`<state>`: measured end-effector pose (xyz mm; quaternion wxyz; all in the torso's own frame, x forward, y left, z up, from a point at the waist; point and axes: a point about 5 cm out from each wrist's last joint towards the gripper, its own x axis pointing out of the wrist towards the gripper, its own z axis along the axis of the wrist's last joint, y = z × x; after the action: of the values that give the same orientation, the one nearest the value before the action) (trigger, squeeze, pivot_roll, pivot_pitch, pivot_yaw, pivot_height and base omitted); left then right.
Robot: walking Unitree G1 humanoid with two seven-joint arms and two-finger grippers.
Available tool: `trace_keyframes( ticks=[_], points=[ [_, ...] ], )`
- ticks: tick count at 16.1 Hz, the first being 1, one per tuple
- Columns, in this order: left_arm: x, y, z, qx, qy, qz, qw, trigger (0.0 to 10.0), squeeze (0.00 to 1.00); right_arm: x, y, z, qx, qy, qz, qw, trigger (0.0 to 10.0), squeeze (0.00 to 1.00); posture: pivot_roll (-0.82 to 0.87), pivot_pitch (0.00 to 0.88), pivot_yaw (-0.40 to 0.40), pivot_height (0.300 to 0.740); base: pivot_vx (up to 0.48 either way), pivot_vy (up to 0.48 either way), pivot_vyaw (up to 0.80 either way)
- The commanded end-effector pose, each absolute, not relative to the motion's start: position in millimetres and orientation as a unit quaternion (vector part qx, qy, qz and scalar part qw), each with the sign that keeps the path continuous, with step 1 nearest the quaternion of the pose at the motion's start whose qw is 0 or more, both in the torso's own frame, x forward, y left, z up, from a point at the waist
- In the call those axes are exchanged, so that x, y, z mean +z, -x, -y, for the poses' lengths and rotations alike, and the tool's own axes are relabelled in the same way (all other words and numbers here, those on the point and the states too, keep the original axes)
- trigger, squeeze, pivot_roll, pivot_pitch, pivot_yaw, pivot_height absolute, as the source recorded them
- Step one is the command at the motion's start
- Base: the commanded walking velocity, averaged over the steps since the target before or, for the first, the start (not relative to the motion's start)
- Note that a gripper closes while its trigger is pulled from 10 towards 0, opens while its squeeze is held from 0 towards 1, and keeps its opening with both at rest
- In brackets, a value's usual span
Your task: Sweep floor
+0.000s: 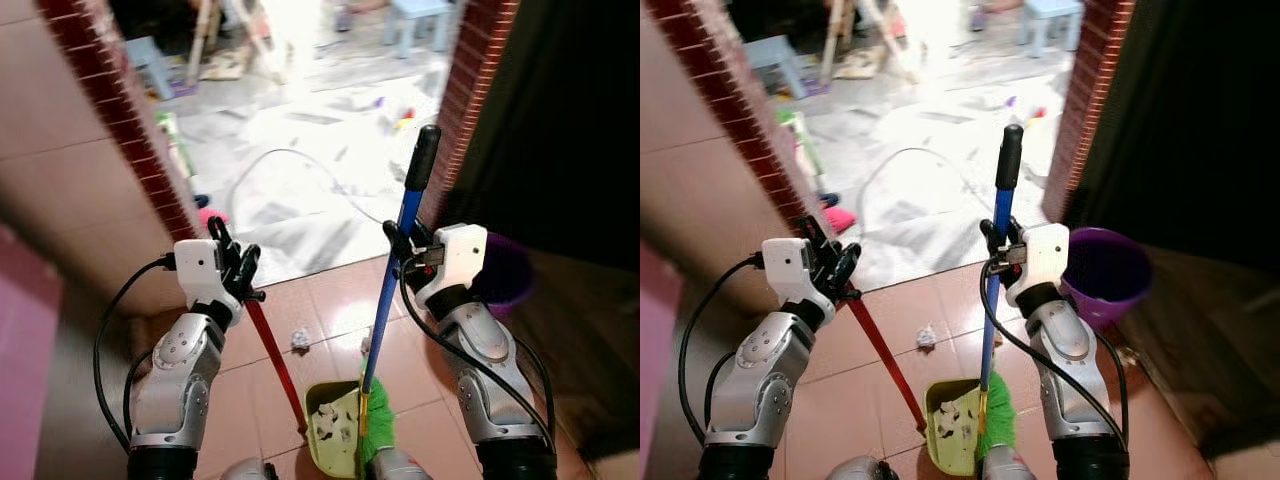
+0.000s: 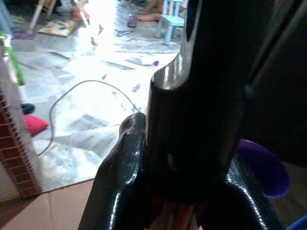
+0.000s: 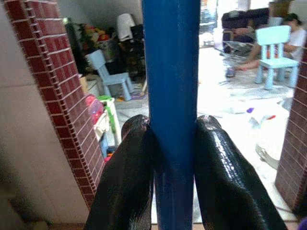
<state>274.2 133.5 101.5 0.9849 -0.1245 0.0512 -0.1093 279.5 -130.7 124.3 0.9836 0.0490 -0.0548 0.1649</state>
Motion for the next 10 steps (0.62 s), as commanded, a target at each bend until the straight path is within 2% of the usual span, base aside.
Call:
trace_keyframes(
  ticks=[1,5,10],
  points=[
    [113,-279,-134,-0.113,0.151,-0.026,0.982,10.0,0.0,130,-282,126,0.171,-0.084,0.062,0.98,10.0,0.0,-0.14,0.0,0.099,0.74,0.0,0.0,-0.8],
    [116,-283,-119,-0.133,0.177,-0.033,0.975,10.0,0.0,134,-285,119,0.189,-0.089,0.064,0.976,10.0,0.0,-0.15,0.0,0.095,0.74,0.0,0.0,-0.8],
    [115,-284,-119,-0.132,0.172,-0.038,0.976,10.0,0.0,132,-287,114,0.205,-0.083,0.054,0.974,10.0,0.0,-0.15,0.0,0.099,0.74,0.0,0.0,-0.8]
  ],
)
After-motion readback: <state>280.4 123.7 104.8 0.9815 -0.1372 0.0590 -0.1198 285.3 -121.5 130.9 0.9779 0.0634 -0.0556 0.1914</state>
